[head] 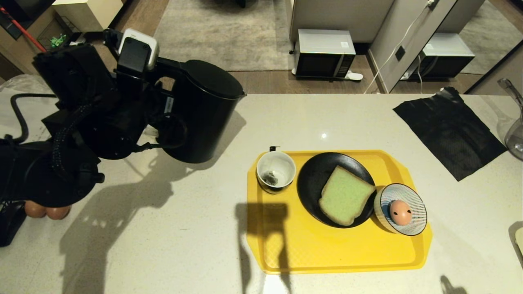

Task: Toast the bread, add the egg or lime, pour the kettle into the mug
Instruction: Put the kettle back

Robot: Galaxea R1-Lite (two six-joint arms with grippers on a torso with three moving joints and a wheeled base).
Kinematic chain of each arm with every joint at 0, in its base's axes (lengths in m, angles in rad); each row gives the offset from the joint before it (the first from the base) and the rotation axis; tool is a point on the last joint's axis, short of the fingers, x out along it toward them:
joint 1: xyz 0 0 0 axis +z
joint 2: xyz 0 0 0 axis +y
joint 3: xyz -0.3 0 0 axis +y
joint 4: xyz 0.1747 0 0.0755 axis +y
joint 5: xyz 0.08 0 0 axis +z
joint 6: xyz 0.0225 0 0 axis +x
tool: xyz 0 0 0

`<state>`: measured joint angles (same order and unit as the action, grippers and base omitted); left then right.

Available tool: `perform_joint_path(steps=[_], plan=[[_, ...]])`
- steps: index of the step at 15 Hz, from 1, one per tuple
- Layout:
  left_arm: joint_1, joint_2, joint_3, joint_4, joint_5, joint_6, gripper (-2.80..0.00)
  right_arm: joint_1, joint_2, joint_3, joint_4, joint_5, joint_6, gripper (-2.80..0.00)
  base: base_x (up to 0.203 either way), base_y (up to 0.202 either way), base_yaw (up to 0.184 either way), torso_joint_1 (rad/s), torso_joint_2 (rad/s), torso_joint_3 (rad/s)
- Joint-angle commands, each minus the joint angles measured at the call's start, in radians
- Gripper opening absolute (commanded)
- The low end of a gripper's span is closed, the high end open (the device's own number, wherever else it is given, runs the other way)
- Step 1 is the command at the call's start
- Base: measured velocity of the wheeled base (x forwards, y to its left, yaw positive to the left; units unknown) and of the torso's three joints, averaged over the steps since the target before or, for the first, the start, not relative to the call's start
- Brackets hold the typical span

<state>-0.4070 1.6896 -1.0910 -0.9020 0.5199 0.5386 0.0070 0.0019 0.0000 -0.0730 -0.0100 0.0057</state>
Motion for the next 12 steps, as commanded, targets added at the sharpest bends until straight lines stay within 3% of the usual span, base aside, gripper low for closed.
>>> perform_joint_path(steps=[1,7,12], plan=[[0.041,0.059,0.045,-0.173,0.000,-0.002,-2.80,0.000,0.001,0.027,-0.001,0.001,0.000,-2.80,0.000,0.000,0.000,0.000,0.00,0.000],[0.068,0.274,0.046,-0.586,0.002,0.005,-2.80,0.001,0.000,0.027,-0.001,0.001,0.000,-2.80,0.000,0.000,0.000,0.000,0.00,0.000],[0.070,0.343,0.039,-0.628,0.002,0.011,-2.80,0.001,0.001,0.028,-0.001,0.001,0.000,-2.80,0.000,0.000,0.000,0.000,0.00,0.000]])
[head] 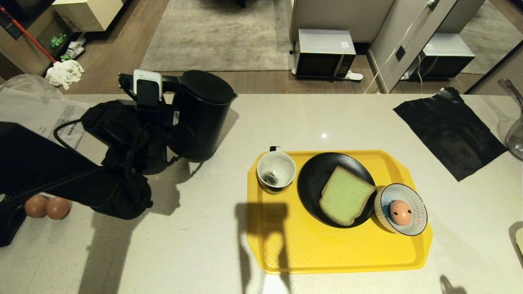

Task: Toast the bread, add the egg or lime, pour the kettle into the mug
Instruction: Put the kettle back

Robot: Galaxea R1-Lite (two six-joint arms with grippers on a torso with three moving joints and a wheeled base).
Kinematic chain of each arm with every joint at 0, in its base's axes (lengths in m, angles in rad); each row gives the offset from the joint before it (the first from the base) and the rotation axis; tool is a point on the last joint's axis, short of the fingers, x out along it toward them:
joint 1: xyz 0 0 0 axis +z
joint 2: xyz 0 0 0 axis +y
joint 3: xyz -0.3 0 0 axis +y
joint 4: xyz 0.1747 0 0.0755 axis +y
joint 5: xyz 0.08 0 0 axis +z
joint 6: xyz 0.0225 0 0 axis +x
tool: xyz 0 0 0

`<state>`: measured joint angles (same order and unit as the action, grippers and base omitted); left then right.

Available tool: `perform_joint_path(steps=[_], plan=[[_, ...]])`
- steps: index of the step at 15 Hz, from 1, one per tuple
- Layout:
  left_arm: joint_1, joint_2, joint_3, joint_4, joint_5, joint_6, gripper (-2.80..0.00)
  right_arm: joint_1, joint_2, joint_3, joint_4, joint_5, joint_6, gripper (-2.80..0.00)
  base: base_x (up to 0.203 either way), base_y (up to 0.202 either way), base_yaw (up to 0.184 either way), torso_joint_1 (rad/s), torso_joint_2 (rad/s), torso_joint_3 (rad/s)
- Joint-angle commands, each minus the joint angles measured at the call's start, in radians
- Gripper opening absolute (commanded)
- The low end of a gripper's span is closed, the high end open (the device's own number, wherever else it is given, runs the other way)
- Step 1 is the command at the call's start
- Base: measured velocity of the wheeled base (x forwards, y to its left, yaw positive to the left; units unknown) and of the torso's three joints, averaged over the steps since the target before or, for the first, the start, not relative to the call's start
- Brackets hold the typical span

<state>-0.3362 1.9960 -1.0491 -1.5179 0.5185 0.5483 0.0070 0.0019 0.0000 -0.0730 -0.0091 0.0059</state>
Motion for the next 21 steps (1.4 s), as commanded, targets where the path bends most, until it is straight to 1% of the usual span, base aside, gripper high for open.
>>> perform_joint_path(steps=[1,4,6,13,19,20,21], plan=[[-0.001,0.045,-0.009,-0.012,0.003,0.000,-2.80,0.000,0.001,0.026,-0.001,0.000,0.000,-2.80,0.000,0.000,0.000,0.000,0.00,0.000],[-0.001,0.079,-0.072,-0.012,0.003,-0.001,-2.80,0.001,0.000,0.027,-0.001,0.000,0.000,-2.80,0.000,0.000,0.000,0.000,0.00,0.000],[-0.001,0.094,-0.091,-0.012,0.003,-0.001,-2.80,0.001,0.001,0.026,-0.001,0.000,0.000,-2.80,0.000,0.000,0.000,0.000,0.00,0.000],[-0.013,0.098,-0.092,-0.012,0.003,-0.005,-2.80,0.001,0.001,0.027,-0.001,0.000,0.000,-2.80,0.000,0.000,0.000,0.000,0.00,0.000],[-0.023,0.096,-0.088,-0.012,0.005,0.004,-2.80,0.000,0.001,0.027,-0.001,0.000,0.000,-2.80,0.000,0.000,0.000,0.000,0.00,0.000],[-0.024,0.095,-0.088,-0.012,0.005,0.009,0.00,0.001,0.001,0.027,-0.001,0.000,0.000,-2.80,0.000,0.000,0.000,0.000,0.00,0.000],[-0.030,0.089,-0.086,-0.012,0.005,0.014,0.00,0.000,0.001,0.028,-0.001,0.000,0.000,-2.80,0.000,0.000,0.000,0.000,0.00,0.000]])
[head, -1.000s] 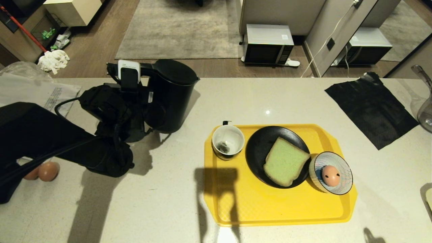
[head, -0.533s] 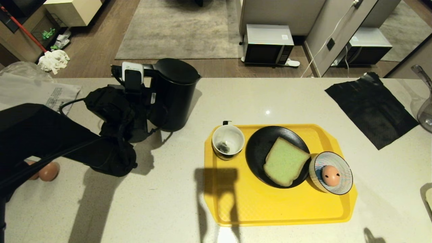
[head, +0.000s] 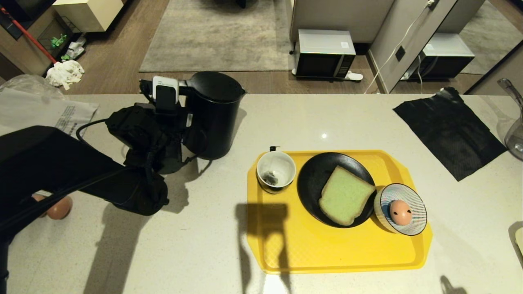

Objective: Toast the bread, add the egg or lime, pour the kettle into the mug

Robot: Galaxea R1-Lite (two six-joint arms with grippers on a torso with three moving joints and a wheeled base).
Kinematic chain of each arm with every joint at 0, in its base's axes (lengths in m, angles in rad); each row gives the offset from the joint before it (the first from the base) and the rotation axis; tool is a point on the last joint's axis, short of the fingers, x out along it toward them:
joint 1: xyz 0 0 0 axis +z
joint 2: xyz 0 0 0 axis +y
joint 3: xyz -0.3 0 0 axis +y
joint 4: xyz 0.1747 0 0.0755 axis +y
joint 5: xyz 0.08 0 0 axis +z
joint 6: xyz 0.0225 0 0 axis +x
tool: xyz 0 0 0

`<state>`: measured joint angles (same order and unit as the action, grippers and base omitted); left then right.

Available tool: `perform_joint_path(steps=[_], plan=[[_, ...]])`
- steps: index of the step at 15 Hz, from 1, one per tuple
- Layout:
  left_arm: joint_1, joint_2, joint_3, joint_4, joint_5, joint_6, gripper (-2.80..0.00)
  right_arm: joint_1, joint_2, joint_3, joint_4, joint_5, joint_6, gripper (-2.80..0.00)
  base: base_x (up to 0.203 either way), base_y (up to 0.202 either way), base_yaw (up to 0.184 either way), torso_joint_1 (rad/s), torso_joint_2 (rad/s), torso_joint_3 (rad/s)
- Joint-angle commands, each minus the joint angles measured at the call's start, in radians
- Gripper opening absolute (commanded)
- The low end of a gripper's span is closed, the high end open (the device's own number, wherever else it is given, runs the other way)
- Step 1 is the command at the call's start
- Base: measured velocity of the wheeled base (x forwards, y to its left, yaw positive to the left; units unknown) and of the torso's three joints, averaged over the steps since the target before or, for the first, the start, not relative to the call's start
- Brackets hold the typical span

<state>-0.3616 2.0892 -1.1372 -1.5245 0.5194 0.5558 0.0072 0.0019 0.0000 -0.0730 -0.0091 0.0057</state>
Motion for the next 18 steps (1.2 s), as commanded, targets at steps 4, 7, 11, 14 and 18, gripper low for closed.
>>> perform_joint_path(steps=[4,7,11,14,18], plan=[[-0.018,-0.020,0.038,-0.006,0.005,0.001,0.00,0.000,0.000,0.027,-0.001,0.000,0.000,-2.80,0.000,0.000,0.000,0.000,0.00,0.000],[-0.046,-0.070,0.165,-0.006,0.012,-0.001,0.00,0.000,0.001,0.026,-0.001,0.000,0.000,-2.80,0.000,0.000,0.000,0.000,0.00,0.000],[-0.062,-0.139,0.303,-0.006,0.015,-0.016,0.00,0.000,0.001,0.027,-0.001,0.000,0.000,-2.80,0.000,0.000,0.000,0.000,0.00,0.000],[-0.082,-0.205,0.351,-0.006,0.029,-0.012,0.00,0.000,0.001,0.027,-0.001,0.000,0.000,-2.80,0.000,0.000,0.000,0.000,0.00,0.000],[-0.162,-0.311,0.467,-0.006,0.167,-0.005,0.00,0.000,0.001,0.028,-0.001,0.000,0.000,-2.80,0.000,0.000,0.000,0.000,0.00,0.000]])
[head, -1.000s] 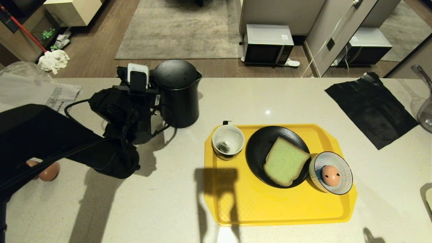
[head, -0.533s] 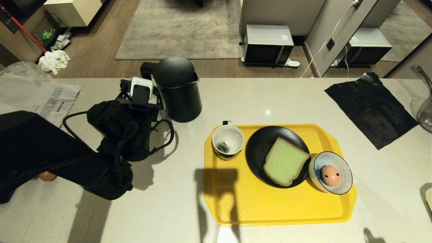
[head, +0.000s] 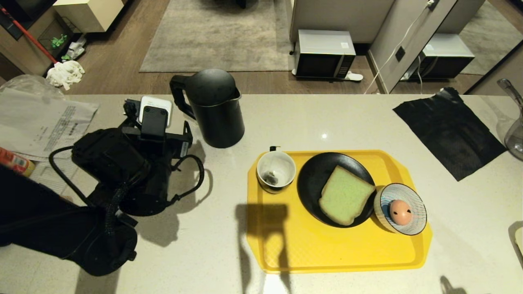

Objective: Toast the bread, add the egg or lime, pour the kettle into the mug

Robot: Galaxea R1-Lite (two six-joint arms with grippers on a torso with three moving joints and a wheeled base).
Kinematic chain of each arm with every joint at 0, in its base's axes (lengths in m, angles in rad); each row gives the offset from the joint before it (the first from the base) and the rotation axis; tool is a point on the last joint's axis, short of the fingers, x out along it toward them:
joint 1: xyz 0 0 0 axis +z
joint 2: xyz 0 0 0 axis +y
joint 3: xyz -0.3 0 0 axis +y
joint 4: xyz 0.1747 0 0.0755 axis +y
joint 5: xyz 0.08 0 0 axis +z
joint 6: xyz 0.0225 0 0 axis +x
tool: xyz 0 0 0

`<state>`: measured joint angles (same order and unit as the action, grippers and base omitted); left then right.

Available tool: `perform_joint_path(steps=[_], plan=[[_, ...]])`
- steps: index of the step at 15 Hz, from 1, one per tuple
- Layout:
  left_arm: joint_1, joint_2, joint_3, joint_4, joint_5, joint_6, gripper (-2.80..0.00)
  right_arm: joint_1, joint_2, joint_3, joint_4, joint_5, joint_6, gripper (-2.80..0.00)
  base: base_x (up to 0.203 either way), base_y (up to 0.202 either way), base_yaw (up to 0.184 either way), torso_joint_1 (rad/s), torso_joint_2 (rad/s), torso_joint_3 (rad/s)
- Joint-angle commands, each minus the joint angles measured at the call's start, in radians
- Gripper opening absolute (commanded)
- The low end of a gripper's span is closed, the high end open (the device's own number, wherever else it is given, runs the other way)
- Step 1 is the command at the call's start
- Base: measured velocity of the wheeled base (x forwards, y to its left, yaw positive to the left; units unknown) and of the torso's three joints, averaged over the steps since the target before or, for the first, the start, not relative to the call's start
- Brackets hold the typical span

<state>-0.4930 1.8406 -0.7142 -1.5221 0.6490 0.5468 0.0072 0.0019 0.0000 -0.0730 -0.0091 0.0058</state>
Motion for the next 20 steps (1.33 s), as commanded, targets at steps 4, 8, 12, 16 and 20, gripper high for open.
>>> perform_joint_path(steps=[4,8,12,16,20], plan=[[-0.055,-0.164,0.061,-0.008,0.061,0.067,-2.80,-0.001,0.000,0.027,-0.001,0.000,0.000,-2.80,0.000,0.000,0.000,0.000,0.00,0.000],[-0.060,-0.348,0.001,0.218,0.057,0.103,-2.80,0.000,0.001,0.026,-0.001,0.000,0.000,-2.80,0.000,0.000,0.000,0.000,0.00,0.000],[-0.068,-0.571,-0.105,0.715,0.021,0.054,-2.80,-0.001,0.000,0.027,-0.001,0.000,0.000,-2.80,0.000,0.000,0.000,0.000,0.00,0.000],[-0.074,-0.770,-0.179,1.233,-0.354,-0.146,-2.80,0.000,0.000,0.027,-0.001,0.000,0.000,-2.80,0.000,0.000,0.000,0.000,0.00,0.000],[-0.072,-0.965,-0.138,1.453,-0.677,-0.388,-2.80,0.000,0.001,0.027,-0.001,0.000,0.000,-2.80,0.000,0.000,0.000,0.000,0.00,0.000]])
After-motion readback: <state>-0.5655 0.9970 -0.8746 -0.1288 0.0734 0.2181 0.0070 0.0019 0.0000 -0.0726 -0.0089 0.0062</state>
